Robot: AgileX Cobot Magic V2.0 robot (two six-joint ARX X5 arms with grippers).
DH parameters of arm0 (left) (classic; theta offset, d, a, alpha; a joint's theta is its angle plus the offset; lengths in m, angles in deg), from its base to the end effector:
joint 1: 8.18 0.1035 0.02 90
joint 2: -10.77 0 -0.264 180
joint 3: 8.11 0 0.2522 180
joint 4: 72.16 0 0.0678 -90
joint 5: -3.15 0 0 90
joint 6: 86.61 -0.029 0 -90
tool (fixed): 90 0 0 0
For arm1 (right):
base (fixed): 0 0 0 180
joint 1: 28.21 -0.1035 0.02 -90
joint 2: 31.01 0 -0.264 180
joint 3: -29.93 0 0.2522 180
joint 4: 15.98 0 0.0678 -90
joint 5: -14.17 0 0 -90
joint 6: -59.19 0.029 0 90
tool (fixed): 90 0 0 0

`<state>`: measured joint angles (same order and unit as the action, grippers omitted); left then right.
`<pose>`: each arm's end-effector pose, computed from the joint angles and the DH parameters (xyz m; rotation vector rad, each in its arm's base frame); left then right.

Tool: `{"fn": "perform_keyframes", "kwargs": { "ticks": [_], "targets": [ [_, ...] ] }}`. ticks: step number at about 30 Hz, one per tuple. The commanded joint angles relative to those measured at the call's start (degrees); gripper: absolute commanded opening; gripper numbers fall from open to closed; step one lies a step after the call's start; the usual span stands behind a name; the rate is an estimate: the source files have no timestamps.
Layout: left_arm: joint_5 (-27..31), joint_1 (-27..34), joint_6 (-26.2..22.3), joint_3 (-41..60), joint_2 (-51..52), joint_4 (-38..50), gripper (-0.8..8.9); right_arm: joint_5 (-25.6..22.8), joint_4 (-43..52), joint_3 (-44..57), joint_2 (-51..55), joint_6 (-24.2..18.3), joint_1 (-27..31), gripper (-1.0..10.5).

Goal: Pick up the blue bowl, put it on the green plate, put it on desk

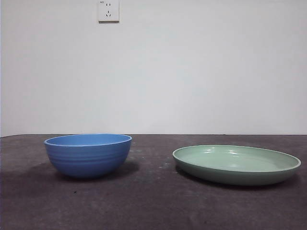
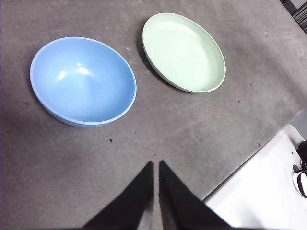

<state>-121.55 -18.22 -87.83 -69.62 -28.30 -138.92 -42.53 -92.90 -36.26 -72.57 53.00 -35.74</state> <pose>0.1091 -0.0361 0.3021 -0.1501 0.7663 -0.7487 0.1050 0.0299 0.3109 0.1112 0.8693 0.7086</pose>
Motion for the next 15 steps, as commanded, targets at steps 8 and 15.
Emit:
{"fn": "perform_keyframes", "kwargs": {
  "ticks": [8, 15],
  "targets": [
    [-0.3, -0.2, -0.7, -1.3, -0.3, 0.2, 4.27, 0.3, 0.5, -0.9, -0.3, 0.0, -0.2, 3.9],
    [-0.1, -0.2, -0.6, -1.3, -0.5, 0.4, 4.26, 0.3, 0.5, -0.9, -0.3, 0.0, -0.2, 3.9]
  ]
}}
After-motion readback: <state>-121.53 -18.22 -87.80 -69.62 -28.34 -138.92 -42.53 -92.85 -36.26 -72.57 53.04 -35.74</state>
